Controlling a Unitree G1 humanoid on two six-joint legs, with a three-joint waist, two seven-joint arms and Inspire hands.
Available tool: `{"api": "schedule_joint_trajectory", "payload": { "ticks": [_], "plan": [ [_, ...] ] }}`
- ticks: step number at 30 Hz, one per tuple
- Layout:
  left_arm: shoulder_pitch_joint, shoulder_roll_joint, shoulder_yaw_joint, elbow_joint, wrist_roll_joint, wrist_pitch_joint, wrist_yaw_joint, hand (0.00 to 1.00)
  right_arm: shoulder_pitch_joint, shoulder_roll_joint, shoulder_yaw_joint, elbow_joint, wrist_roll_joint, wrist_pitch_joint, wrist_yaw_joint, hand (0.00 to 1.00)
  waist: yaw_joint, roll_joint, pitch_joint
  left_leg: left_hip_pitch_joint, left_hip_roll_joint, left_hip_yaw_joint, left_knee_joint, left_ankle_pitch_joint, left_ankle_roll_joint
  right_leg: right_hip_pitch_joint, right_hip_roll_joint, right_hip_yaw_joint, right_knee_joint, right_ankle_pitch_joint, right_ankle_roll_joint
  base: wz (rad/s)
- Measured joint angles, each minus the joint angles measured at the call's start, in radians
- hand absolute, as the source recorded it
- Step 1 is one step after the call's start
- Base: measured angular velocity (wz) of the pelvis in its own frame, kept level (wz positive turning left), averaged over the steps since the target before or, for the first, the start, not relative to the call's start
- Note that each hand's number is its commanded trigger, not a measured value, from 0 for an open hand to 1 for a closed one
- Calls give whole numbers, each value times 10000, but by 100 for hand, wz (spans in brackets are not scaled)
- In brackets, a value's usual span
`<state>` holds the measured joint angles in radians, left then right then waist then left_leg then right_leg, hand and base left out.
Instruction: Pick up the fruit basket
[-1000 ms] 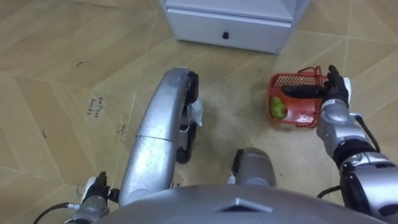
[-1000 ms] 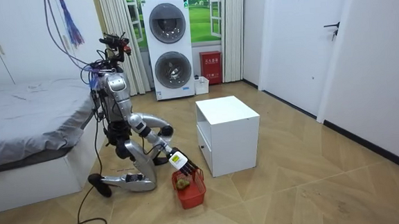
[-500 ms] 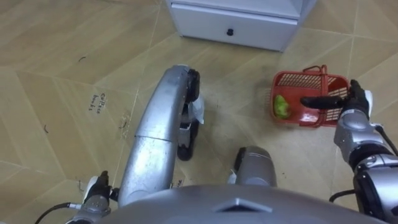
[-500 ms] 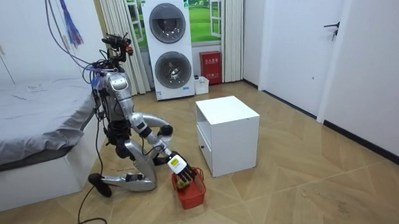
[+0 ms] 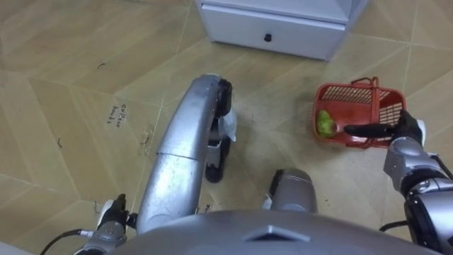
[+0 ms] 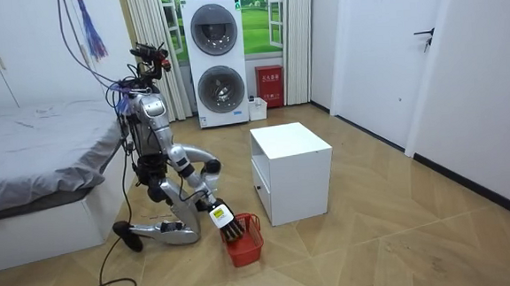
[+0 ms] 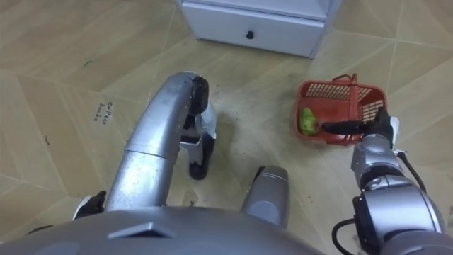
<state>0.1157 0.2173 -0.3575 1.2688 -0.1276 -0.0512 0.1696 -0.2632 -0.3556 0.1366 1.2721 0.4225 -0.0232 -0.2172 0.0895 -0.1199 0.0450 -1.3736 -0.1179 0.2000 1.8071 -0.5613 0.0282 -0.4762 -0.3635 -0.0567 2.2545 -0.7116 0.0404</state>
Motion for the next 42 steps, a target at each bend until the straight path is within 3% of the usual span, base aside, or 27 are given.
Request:
{"api": "schedule_joint_trajectory", "payload": {
  "ticks": [15, 16, 17, 18, 27, 42],
  "plan": [
    [-193, 1, -14, 31, 2, 79, -79, 0, -225, -17, 637, 163, 8, 33, 554, 0, 31, 27, 17, 46, 22, 4, 40, 109, 89, 15, 12, -1, 133, -28, -34, 0],
    [-214, 0, -14, 33, 2, 79, -79, 0, -225, -17, 712, 163, 9, 33, 562, 60, 33, 30, 17, 40, 23, 3, 39, 109, 86, 10, 16, -1, 132, -28, -34, 0],
    [-291, 0, -16, 45, 6, 81, -79, 0, -226, -17, 788, 163, 2, 33, 570, 94, 50, 43, 23, 24, 31, -5, 39, 113, 78, -10, 33, 12, 134, -28, -34, 0],
    [-394, 0, -15, 76, 7, 85, -79, 0, -226, -17, 802, 164, -2, 33, 570, 100, 69, 61, 24, -8, 31, -20, 39, 125, 57, -40, 51, 29, 139, -28, -33, 0],
    [-852, -5, -71, 280, 8, 107, -78, 0, -288, -16, 1185, 473, -41, 66, 687, 100, 236, 26, 53, -54, 102, -13, 47, 145, 27, -141, 88, 52, 208, -42, -11, -1],
    [-884, -18, -77, 292, -3, 241, -85, 0, -289, 119, 1560, 460, 22, 296, 893, 100, 444, 35, 47, -56, 231, -165, 218, 150, 20, -103, 338, 63, 314, -49, -10, -2]
  ]
}}
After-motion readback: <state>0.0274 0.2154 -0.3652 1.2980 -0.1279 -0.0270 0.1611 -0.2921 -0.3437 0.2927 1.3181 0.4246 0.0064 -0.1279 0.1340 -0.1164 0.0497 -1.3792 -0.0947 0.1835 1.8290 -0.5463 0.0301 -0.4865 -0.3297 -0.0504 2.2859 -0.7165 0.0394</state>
